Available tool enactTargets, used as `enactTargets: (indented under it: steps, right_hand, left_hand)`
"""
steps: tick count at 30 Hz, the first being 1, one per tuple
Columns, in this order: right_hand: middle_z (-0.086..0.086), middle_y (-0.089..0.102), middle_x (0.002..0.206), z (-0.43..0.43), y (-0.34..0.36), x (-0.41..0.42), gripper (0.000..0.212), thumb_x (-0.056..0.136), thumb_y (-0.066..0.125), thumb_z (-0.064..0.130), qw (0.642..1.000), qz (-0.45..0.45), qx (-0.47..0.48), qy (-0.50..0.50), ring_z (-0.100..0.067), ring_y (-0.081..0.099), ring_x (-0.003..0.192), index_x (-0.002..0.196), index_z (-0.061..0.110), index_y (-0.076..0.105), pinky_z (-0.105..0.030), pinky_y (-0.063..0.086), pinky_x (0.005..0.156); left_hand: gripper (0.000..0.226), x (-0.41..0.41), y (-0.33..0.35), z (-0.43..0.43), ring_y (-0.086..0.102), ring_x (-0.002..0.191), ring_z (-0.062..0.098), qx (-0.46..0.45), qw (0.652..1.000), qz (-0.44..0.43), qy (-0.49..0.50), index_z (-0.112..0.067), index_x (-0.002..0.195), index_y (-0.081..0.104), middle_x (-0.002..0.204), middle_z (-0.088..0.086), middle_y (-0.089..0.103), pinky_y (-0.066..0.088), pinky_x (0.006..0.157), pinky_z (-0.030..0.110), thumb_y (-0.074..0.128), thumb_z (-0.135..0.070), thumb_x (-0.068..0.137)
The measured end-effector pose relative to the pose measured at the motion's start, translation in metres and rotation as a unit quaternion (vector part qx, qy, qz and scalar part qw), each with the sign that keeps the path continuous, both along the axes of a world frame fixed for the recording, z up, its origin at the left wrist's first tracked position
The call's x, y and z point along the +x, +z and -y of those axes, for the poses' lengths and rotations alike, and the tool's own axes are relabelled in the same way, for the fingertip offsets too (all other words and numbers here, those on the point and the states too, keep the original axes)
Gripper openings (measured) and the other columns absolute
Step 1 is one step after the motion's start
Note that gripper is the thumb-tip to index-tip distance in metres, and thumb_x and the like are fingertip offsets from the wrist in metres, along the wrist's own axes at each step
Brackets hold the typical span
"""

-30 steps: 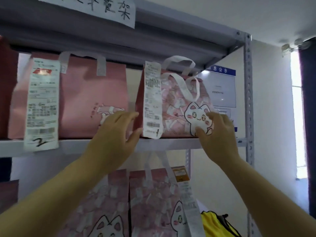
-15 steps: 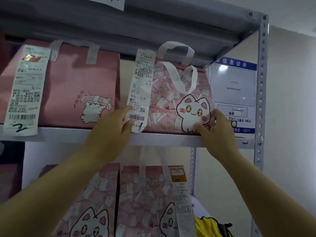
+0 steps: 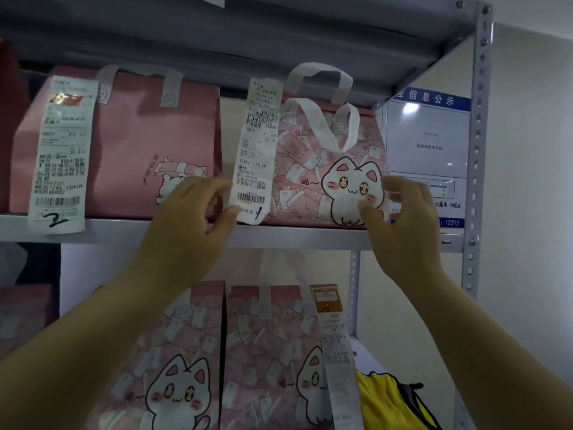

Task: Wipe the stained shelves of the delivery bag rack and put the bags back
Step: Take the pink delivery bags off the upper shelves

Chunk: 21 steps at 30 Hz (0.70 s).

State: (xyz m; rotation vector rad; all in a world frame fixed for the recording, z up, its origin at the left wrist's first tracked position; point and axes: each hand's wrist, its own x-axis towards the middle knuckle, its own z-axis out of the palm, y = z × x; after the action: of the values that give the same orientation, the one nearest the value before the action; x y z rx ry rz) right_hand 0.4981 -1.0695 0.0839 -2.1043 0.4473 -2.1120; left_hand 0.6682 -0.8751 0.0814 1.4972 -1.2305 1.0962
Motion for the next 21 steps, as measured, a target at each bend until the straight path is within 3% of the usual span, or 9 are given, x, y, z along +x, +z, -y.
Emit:
enactTargets:
  steps: [5, 10, 14, 17, 21]
  right_hand:
    - [0.001, 0.055, 0.104, -0.048, -0.015, 0.009, 0.031, 0.084, 0.064, 0.025, 0.997, -0.011, -0.043, 0.068, -0.011, 0.052, 0.093, 0.110, 0.010, 0.058, -0.022, 0.045, 0.077]
    - [0.003, 0.055, 0.097, -0.104, -0.043, 0.030, 0.027, 0.082, 0.062, 0.025, 0.989, -0.061, -0.058, 0.124, -0.012, 0.056, 0.091, 0.104, 0.010, 0.059, -0.028, 0.050, 0.073]
    - [0.001, 0.059, 0.095, -0.149, -0.073, 0.057, 0.026, 0.083, 0.062, 0.029, 0.976, -0.123, -0.048, 0.171, -0.014, 0.057, 0.088, 0.101, 0.011, 0.061, -0.029, 0.051, 0.073]
    - [0.004, 0.057, 0.093, -0.182, -0.097, 0.083, 0.026, 0.083, 0.061, 0.032, 0.963, -0.176, -0.030, 0.201, -0.010, 0.054, 0.085, 0.100, 0.013, 0.061, -0.022, 0.047, 0.072]
    - [0.007, 0.057, 0.095, -0.224, -0.129, 0.121, 0.022, 0.086, 0.063, 0.032, 0.943, -0.234, 0.019, 0.238, -0.006, 0.053, 0.086, 0.102, 0.017, 0.061, -0.021, 0.046, 0.073]
  left_hand:
    - [0.026, -0.006, -0.016, -0.039, 0.055, 0.088, 0.012, -0.002, 1.000, -0.001, -0.010, -0.015, 0.109, 0.059, 0.099, -0.007, 0.055, 0.046, 0.067, 0.019, 0.059, -0.027, 0.086]
    - [0.028, 0.004, -0.045, -0.092, 0.057, 0.083, 0.009, 0.046, 0.999, -0.018, -0.003, -0.016, 0.104, 0.061, 0.093, -0.006, 0.059, 0.048, 0.065, 0.020, 0.056, -0.034, 0.083]
    - [0.032, 0.022, -0.076, -0.146, 0.054, 0.078, -0.004, 0.108, 0.993, -0.044, 0.020, -0.013, 0.100, 0.063, 0.089, -0.005, 0.061, 0.039, 0.062, 0.012, 0.058, -0.041, 0.086]
    - [0.037, 0.039, -0.101, -0.187, 0.056, 0.076, -0.001, 0.149, 0.984, -0.084, 0.041, -0.013, 0.100, 0.064, 0.088, -0.006, 0.062, 0.041, 0.062, 0.013, 0.051, -0.043, 0.081]
    - [0.026, 0.072, -0.135, -0.239, 0.061, 0.077, 0.006, 0.151, 0.972, -0.161, 0.078, -0.015, 0.099, 0.065, 0.088, -0.007, 0.066, 0.044, 0.065, 0.016, 0.063, -0.034, 0.081]
